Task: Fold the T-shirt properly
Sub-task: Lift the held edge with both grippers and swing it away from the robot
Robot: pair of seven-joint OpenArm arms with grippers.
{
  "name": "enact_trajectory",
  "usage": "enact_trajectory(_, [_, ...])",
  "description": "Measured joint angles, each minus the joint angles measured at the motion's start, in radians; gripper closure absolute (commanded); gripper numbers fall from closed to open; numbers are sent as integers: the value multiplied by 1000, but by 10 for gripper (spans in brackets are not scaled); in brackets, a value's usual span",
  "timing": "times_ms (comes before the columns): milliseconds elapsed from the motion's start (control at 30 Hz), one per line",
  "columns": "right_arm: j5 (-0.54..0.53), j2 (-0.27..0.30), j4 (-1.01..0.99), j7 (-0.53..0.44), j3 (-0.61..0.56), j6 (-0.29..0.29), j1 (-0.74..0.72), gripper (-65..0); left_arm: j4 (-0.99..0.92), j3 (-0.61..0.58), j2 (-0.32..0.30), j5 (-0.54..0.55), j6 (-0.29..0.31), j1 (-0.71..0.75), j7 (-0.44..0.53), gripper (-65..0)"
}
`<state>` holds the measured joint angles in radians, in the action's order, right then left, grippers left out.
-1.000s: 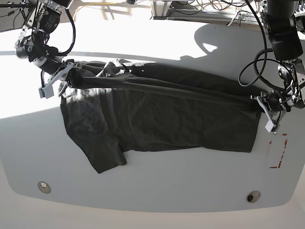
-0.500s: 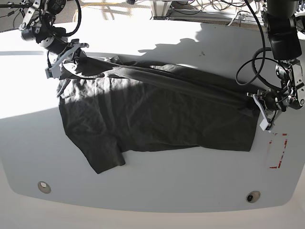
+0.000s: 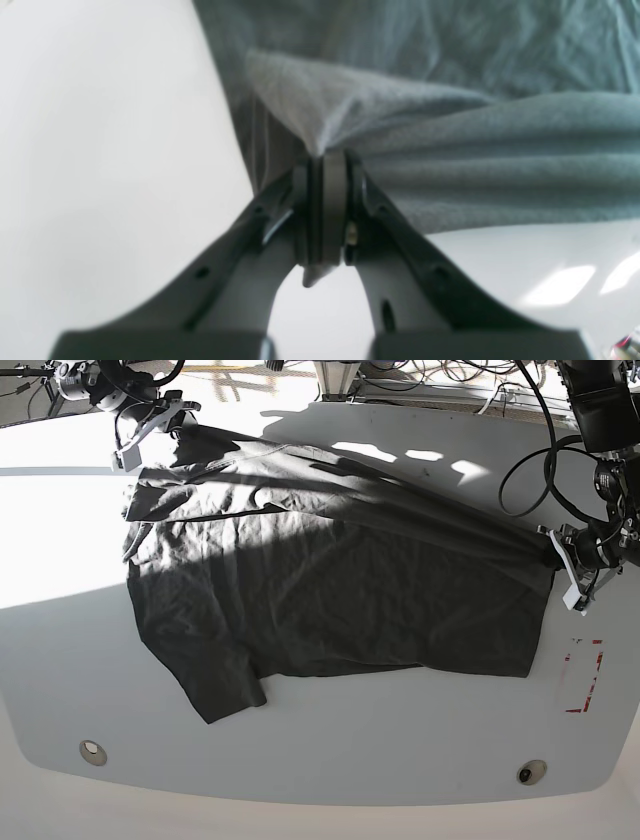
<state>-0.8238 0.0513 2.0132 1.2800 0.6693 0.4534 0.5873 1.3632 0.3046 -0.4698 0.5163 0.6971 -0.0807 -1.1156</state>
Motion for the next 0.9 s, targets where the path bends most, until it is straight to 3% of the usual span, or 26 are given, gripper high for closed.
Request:
enact_trajectory(267, [-4,-9,-1,4,39,0,79,0,212,138,14,15,6,186,-109,-17])
enact_trajectory(567, [-7,-12,0,3,39,0,134,0,404,133,37,10,-3,350,-167,-17])
enact_trajectory(900, [-10,-15,0,4,71,0,207,0,459,134,31,11,0,443,-196,-15])
